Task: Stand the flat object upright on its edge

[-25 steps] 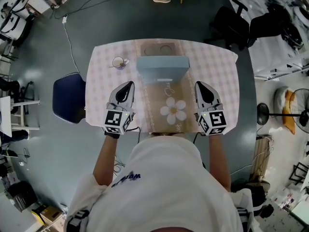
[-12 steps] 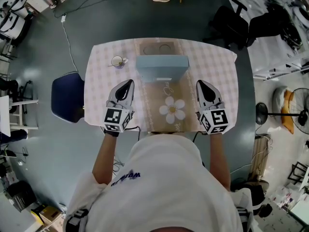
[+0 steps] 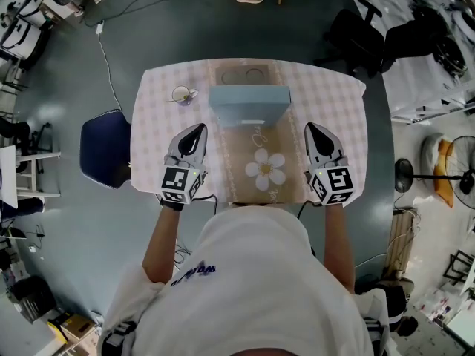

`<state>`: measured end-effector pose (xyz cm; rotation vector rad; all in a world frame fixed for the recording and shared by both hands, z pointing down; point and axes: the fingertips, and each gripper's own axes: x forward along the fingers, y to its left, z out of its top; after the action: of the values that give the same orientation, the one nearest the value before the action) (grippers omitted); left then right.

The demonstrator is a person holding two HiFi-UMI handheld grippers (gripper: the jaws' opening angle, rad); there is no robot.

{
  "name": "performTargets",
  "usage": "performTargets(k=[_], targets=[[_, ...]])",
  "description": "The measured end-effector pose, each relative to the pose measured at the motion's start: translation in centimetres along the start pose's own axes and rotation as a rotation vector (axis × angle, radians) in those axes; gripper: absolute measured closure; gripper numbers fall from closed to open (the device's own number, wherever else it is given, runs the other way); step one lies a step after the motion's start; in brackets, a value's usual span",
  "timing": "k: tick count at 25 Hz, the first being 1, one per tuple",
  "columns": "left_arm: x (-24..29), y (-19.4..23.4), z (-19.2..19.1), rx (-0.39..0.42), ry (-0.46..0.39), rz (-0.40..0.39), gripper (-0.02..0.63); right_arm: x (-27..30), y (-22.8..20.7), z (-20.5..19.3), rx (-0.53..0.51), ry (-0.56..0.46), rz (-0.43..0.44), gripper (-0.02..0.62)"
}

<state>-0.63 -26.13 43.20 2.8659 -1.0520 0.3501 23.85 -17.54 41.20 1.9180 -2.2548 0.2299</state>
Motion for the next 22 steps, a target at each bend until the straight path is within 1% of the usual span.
performTargets(k=[13, 19, 22], targets=[[0.2, -1.3, -1.4, -0.008, 0.048, 0.009, 0.604, 0.0, -0.6, -1.8, 0.05, 0.04, 0.031, 0.592], [1.2, -2.1, -1.7, -0.049, 0.049, 0.078, 0.604, 0.0, -1.7, -2.1, 0.043, 0.071, 0.101, 0.592], [1.7, -2.6, -1.2, -0.053, 0.034, 0.095, 0.604, -0.3, -2.9, -2.4, 0.042, 0.082, 0.11, 0.592]])
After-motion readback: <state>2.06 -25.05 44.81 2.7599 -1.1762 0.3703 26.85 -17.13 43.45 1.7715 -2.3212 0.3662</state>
